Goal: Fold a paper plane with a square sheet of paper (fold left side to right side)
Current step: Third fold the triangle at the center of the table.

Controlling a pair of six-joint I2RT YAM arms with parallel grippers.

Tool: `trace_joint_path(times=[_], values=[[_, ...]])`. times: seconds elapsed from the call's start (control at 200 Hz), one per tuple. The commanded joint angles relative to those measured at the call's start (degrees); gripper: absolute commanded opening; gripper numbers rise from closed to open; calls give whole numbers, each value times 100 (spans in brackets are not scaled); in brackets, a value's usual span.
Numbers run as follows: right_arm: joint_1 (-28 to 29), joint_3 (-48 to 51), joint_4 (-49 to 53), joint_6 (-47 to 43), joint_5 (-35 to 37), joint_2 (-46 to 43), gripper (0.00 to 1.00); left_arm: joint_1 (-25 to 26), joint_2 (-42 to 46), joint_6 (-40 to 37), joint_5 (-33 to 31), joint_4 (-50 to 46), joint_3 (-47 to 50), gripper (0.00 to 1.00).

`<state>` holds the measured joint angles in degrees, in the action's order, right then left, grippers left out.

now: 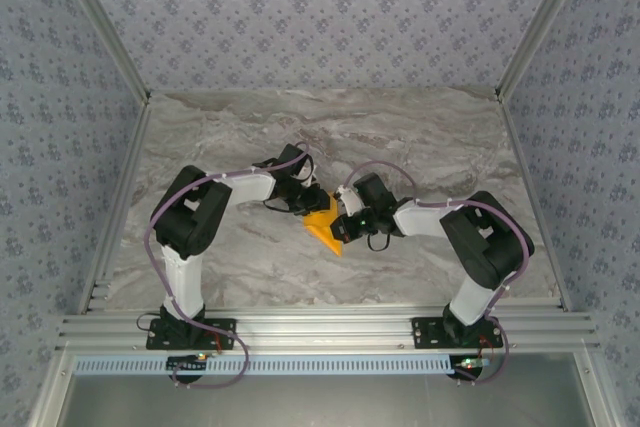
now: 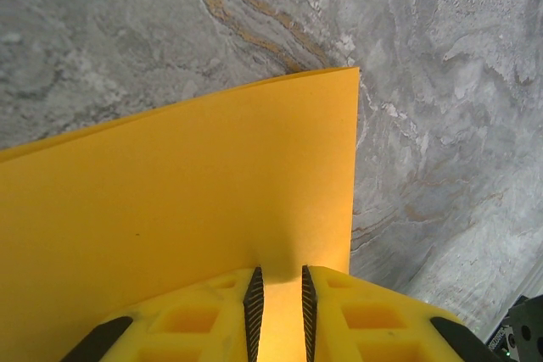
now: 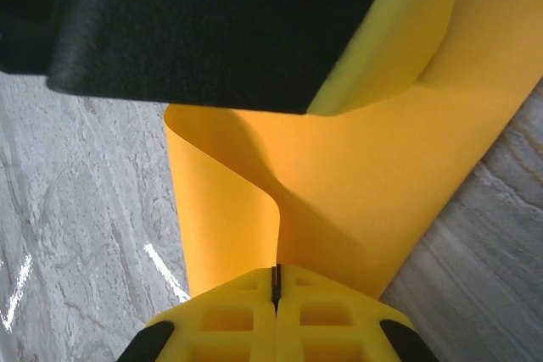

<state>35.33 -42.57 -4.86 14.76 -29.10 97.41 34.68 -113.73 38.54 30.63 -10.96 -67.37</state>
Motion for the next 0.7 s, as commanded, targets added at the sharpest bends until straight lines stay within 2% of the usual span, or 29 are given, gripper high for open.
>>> trace_joint_path(times=[0.0,0.695], values=[[-62,-132,153,87,115,51,0,79,-246,-106,-144,-280,-17,21],[-152,-129,223,90,162,18,0,106,-271,-97,-144,-265,-9,21]])
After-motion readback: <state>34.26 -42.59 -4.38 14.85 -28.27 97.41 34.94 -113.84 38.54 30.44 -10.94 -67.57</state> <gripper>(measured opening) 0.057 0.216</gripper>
